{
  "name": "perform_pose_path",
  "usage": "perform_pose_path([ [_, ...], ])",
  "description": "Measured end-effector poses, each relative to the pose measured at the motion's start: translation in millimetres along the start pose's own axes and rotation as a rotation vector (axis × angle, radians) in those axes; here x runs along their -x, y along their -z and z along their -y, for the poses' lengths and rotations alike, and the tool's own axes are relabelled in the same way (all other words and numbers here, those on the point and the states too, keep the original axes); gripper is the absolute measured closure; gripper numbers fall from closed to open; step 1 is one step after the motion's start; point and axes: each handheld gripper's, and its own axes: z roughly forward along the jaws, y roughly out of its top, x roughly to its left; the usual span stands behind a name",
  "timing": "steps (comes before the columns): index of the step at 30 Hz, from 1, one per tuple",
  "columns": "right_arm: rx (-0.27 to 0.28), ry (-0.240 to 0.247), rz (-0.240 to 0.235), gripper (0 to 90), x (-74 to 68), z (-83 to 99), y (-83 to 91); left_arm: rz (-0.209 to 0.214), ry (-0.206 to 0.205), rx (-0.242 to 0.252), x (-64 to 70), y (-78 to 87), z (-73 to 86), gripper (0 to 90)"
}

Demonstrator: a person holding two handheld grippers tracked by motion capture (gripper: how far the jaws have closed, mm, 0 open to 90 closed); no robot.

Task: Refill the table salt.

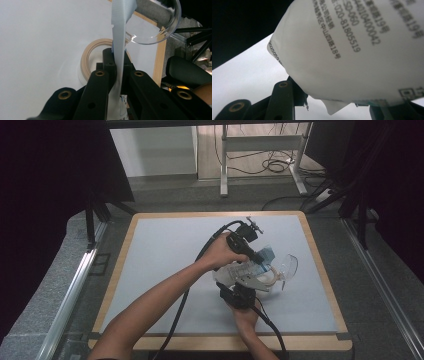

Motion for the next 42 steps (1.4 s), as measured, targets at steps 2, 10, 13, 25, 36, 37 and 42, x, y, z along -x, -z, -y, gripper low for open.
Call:
perform_pose_path([
  [2,-0.007,0.007,0.000,55.2,0.4,1.8,0.8,0.000,-0.001,0.002,0.6,1.2,1.6,88.7],
  [10,-0.033,0.029,0.010,54.7,3.9,6.6,3.5,-0.002,0.005,0.025,1.5,3.5,6.3,88.9],
  [13,-0.036,0.026,0.010,54.6,5.1,6.9,3.5,-0.003,0.010,0.033,0.4,3.3,6.8,89.0],
  [25,-0.051,0.030,0.004,54.4,6.6,9.5,4.8,-0.006,0.028,0.050,-3.1,7.1,10.9,89.0],
  [36,-0.076,0.040,0.007,53.7,7.8,13.9,7.6,0.002,0.045,0.080,-5.7,14.7,19.8,89.1],
  [37,-0.079,0.043,0.008,53.7,7.7,14.1,7.9,0.005,0.048,0.085,-5.6,16.5,21.5,89.1],
  [42,-0.082,0.079,0.014,53.0,7.4,14.8,10.2,0.011,0.055,0.109,-6.1,22.8,26.6,89.3],
])
